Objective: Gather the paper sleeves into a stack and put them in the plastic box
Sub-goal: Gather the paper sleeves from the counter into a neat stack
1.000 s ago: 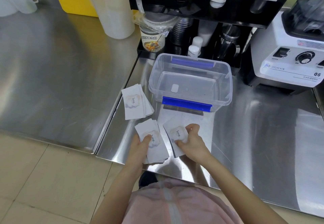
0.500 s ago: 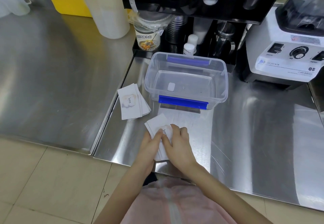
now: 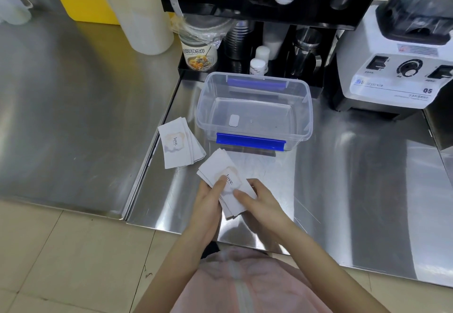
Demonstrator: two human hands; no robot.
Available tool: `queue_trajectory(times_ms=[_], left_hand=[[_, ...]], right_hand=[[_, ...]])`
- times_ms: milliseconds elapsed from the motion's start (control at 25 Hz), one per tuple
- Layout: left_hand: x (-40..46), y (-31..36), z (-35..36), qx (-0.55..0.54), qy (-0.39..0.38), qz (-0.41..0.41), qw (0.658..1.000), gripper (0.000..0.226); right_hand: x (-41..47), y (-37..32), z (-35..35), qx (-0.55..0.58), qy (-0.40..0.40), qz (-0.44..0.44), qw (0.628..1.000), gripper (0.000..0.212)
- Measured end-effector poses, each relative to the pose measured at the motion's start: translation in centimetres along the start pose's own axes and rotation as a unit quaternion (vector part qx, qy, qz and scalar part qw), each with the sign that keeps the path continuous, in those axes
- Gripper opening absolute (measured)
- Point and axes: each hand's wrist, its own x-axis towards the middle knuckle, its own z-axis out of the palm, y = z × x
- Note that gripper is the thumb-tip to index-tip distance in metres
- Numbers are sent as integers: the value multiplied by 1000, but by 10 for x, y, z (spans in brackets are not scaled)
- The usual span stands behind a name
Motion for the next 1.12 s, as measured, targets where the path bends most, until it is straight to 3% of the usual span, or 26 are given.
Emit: queue_trajectory(times_ms=[120,200,280,360,440,640,880,1120], left_hand=[[9,13,-16,6,-35,7,999,16],[11,18,-22,76,-62,15,995,24],[14,15,-22,226,-83,45,970,28],[17,5,-20,379,-78,91,918,26],[20,-6,-20,430,-59,114,894,28],[21,-27,-17,432,-25,142,890,60],[26,-26,-22,440,-18,141,887,39],[23,-29,-5,450,3,177,875,39]], right_hand=[[-2,-3,-18,-59,0,-58,997,15],[4,1,-32,-188,20,-106,976,19],[12,7,-43,-309,31,-147,939,28],[17,14,-46,-372,41,-175,911,32],[19,21,-42,-378,63,-199,902,35],[17,41,-29,-349,120,-222,902,49],[12,43,-31,-248,117,-192,942,60],[10,50,-23,-251,164,-217,929,51]])
